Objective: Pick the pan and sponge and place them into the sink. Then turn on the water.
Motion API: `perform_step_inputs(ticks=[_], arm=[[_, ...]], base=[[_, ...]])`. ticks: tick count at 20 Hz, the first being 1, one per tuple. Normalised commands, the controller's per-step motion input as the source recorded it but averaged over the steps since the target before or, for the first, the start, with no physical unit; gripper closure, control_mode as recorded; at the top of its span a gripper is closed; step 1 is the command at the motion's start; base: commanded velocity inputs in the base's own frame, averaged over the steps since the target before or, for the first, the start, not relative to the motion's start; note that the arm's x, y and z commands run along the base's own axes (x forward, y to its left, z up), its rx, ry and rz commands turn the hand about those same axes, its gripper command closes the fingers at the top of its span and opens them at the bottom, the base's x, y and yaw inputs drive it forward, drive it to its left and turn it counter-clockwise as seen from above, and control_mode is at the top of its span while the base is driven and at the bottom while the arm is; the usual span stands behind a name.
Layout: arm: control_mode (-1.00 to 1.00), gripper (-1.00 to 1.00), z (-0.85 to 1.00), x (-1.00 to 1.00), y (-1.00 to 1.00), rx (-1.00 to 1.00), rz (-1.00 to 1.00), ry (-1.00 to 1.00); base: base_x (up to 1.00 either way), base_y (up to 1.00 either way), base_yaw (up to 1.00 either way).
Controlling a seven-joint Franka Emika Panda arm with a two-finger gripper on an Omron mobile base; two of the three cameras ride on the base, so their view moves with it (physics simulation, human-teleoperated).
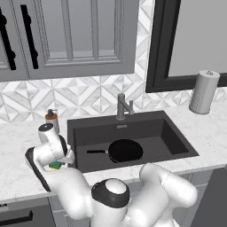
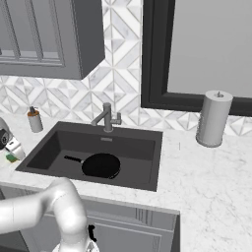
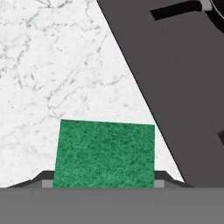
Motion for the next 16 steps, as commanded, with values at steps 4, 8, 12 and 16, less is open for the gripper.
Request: perform_step_inputs(ticks=[4, 8, 12, 16], arm=[[-1.00, 1.00, 0.20, -0.10, -0.10, 0.00, -0.36, 0.05], [-1.00, 1.00, 0.48, -0.10, -0.15, 0.01, -0.43, 0.11], [-1.00, 1.00, 0.76, -0.08, -0.38, 0.02, -0.37, 0.09], [-1.00, 1.00, 0.29, -0.28, -0.87, 0.06, -0.27, 0.00]], base=[[0.00, 0.00, 0.00], [0.00, 0.00, 0.00], [0.00, 0.00, 0.00], [0.00, 0.00, 0.00]])
